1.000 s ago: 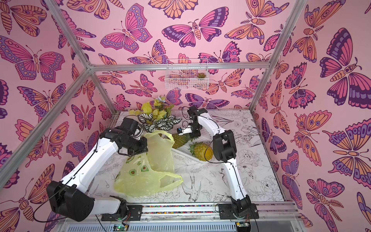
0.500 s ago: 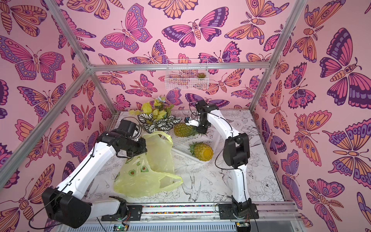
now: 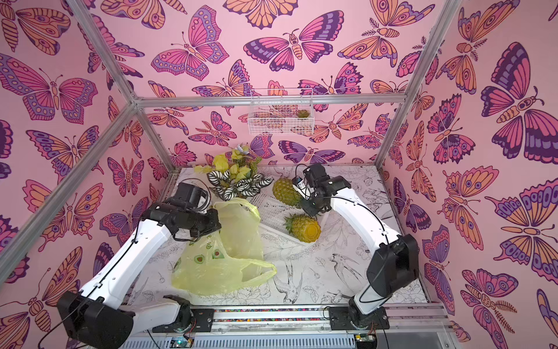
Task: Place the pineapple into a plastic bag & tie a knot
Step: Pick up the pineapple from the basket, then place the pineapple in the plastic bag.
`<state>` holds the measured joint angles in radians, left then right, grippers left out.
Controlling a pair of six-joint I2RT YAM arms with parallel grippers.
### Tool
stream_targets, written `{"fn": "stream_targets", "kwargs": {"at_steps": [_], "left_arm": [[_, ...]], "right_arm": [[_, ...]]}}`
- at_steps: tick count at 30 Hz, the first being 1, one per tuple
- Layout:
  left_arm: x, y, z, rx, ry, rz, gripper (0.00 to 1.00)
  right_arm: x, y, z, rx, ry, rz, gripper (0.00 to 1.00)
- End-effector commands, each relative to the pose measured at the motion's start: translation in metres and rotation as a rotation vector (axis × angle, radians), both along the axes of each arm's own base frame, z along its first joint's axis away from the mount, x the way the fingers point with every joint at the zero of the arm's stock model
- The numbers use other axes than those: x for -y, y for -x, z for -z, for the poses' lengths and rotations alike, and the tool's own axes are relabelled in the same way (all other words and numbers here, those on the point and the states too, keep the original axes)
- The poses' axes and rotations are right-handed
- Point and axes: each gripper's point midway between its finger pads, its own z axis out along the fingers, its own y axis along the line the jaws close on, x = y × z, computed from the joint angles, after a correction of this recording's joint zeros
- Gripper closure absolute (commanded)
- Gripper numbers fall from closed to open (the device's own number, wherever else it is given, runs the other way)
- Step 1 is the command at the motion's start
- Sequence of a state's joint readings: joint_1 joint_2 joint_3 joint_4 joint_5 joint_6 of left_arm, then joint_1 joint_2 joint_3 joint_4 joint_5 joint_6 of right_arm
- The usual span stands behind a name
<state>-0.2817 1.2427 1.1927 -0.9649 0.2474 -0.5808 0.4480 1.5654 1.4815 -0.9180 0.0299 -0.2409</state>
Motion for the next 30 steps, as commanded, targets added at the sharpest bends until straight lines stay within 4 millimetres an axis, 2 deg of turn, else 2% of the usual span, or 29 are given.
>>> {"fn": "stream_targets", "kwargs": {"at_steps": [1, 6, 14, 19, 23, 30], "left_arm": [[0.003, 0.002, 0.001, 0.008, 0.014, 0.035, 1.0], [0.0, 0.003, 0.001, 0.016, 0.006, 0.032, 1.0], [0.001, 0.007, 0.002, 0.021, 0.015, 0.04, 1.0], [0.002, 0.005, 0.0, 0.04, 0.016, 0.054, 1.0], [0.004, 0.004, -0.001, 0.045, 0.016, 0.077, 1.0], [0.012, 0.006, -0.006, 0.074, 0.049, 0.128, 1.0]], "right_arm": [[-0.003, 0.01, -0.051, 0.098, -0.145, 0.124, 1.0], [-0.002, 0.054, -0.082, 0.093, -0.18, 0.125, 1.0], [-0.024, 0.144, -0.143, 0.043, -0.26, -0.019, 1.0], [-0.037, 0.197, -0.163, -0.039, -0.358, -0.159, 1.0], [-0.06, 0.226, -0.163, -0.14, -0.43, -0.261, 1.0], [-0.114, 0.224, -0.127, -0.247, -0.382, -0.342, 1.0]]}}
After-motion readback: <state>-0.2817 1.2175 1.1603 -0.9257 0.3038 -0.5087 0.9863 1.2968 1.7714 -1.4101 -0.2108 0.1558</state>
